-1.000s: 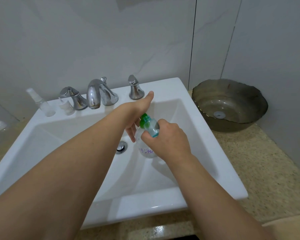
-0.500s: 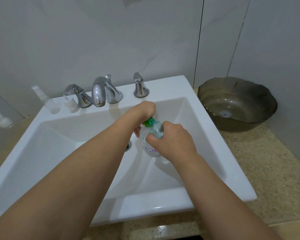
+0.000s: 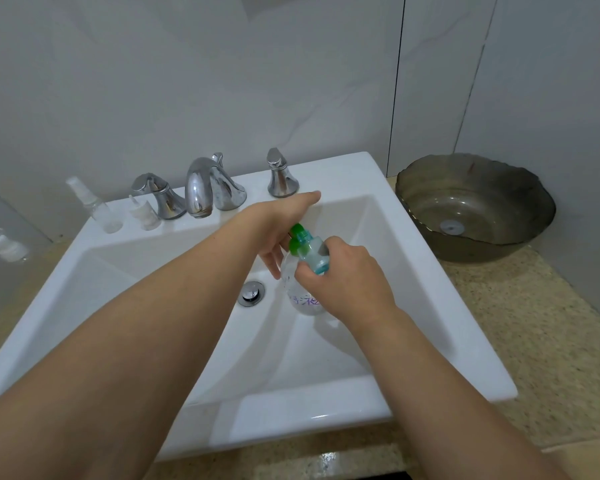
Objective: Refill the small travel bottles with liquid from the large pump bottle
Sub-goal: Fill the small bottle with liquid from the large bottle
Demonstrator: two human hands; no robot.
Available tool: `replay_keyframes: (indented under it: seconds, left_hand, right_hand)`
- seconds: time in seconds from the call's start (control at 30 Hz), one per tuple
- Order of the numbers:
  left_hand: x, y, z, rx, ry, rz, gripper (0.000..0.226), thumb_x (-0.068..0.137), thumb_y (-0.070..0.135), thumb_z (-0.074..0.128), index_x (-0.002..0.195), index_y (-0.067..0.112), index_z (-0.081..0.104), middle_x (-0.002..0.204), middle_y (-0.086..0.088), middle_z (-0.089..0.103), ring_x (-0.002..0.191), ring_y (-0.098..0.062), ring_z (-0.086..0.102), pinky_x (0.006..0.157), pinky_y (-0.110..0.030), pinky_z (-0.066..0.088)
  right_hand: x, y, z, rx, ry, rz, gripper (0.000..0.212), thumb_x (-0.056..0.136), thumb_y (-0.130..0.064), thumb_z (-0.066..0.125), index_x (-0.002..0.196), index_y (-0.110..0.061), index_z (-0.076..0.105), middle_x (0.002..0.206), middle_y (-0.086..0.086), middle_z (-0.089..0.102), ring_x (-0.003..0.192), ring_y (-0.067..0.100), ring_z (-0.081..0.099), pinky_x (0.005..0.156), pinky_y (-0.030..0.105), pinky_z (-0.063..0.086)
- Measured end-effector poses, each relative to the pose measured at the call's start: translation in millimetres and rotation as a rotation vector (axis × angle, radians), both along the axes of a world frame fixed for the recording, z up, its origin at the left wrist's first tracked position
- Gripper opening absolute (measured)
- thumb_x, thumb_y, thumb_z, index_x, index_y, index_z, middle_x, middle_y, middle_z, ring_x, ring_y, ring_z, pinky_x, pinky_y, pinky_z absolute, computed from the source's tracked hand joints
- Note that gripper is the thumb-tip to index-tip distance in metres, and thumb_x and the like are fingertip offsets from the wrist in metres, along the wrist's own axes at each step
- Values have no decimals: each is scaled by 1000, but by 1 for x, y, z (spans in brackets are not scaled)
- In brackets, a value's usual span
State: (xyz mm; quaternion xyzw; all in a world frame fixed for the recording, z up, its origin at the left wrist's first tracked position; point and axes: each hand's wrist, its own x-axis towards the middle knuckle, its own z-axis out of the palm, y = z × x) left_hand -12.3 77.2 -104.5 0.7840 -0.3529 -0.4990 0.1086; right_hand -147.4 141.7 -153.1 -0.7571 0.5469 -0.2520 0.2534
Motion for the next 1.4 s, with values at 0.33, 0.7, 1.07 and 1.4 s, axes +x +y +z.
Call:
replay_keyframes:
  seconds: [0.33, 0.7, 1.07, 1.4]
  left_hand:
    - [-3, -1, -11, -4, -51, 29, 64, 99, 62, 36, 101, 2, 58, 107, -18, 68, 96, -47, 67, 80, -64, 58]
    - [-7, -4, -25, -120, -166, 69, 46, 98, 23, 27, 112, -5, 60, 106, -25, 69, 77, -42, 69, 60, -50, 61]
    - [1, -2, -12, -27, -45, 26, 57, 95, 48, 40, 115, 0, 63, 106, -17, 71, 92, -45, 70, 77, -52, 60]
    - [-2, -2, -5, 46, -19, 2, 60, 98, 56, 43, 110, 0, 59, 109, -19, 70, 99, -48, 68, 87, -67, 54]
  right_hand:
    - [0, 0, 2, 32, 38, 17, 38, 85, -50, 55, 101, -15, 53, 86, 1, 57, 80, 25, 59, 70, 36, 49]
    - [0, 1, -1, 69, 80, 31, 34, 85, -46, 54, 95, -14, 49, 75, -2, 47, 76, 26, 55, 65, 33, 42]
    - [0, 2, 1, 53, 47, 22, 35, 86, -46, 54, 99, -14, 52, 79, 0, 50, 77, 26, 56, 64, 33, 42]
    - [-1, 2, 4, 37, 26, 18, 36, 86, -47, 55, 98, -13, 53, 84, 3, 57, 77, 26, 58, 67, 35, 48]
